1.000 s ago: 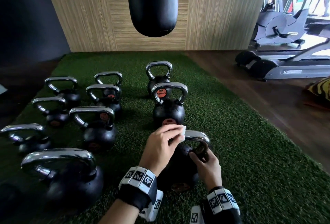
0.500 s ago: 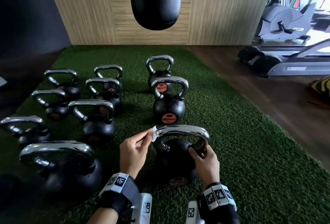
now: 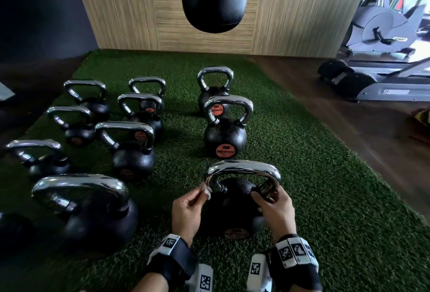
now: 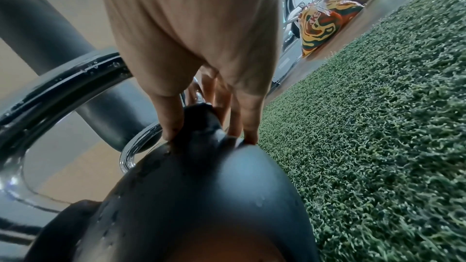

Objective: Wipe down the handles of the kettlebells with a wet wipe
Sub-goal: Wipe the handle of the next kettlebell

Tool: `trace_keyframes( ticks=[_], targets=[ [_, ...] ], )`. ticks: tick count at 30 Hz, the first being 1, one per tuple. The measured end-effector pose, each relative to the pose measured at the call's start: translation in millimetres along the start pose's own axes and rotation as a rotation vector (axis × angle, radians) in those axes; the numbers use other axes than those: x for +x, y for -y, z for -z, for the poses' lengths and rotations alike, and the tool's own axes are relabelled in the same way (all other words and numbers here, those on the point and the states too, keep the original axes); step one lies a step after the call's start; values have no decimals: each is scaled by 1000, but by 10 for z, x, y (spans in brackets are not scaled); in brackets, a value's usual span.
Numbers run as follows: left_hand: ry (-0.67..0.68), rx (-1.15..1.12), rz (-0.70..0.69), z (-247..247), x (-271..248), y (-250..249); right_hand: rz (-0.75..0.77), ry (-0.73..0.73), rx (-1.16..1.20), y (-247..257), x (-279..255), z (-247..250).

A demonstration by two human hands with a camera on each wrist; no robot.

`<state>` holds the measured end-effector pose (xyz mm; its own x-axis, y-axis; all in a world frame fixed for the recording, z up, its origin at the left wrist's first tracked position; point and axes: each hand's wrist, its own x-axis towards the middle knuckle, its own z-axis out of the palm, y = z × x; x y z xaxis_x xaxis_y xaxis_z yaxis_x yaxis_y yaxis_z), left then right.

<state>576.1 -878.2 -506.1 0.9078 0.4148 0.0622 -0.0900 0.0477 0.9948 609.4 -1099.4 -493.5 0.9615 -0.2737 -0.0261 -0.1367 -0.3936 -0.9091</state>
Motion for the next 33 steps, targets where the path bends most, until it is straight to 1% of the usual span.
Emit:
trace_keyframes(
  ticks=[2,5,6,9,11,13,15,17,19,22,24,27,29,30,31,32,33],
  targets=[
    [14,19,-16,13,-5,3,7,23,8,-19,23,22],
    [39,-14,10,32,-4,-17,5,28,-2,-13,16,43],
    [39,-5,-5,49,-1,-25,5,25,-15,0,8,54],
    [34,172,-90,91,37,-87,6,16,-54,86,-39,116],
    [7,279,-106,69,72,-137,29,23,-109,134,-109,195],
    [-32,339,-117,-4,151,-169,52,27,-157,134,-192,280],
    [-28,456,-146,-113,267,-204,57,67,-180,112,-287,371],
    [1,513,-158,-228,407,-252,73,152,-185,96,-382,449],
    [61,530,-178,-341,544,-312,109,219,-190,105,-481,466],
    [177,614,-143,-509,691,-392,188,243,-187,125,-604,369],
    [224,615,-119,-603,750,-428,219,257,-168,129,-652,306],
    [312,599,-63,-656,797,-486,155,297,-143,121,-586,296],
    [384,575,-3,-610,801,-503,152,242,-159,123,-479,270],
    [409,535,14,-586,788,-492,154,182,-178,128,-426,239],
    [403,499,10,-576,770,-464,150,120,-193,141,-382,195],
    [369,486,-20,-571,745,-434,137,86,-209,146,-342,137],
    [318,504,-60,-575,712,-403,111,92,-210,135,-317,74]
  ],
)
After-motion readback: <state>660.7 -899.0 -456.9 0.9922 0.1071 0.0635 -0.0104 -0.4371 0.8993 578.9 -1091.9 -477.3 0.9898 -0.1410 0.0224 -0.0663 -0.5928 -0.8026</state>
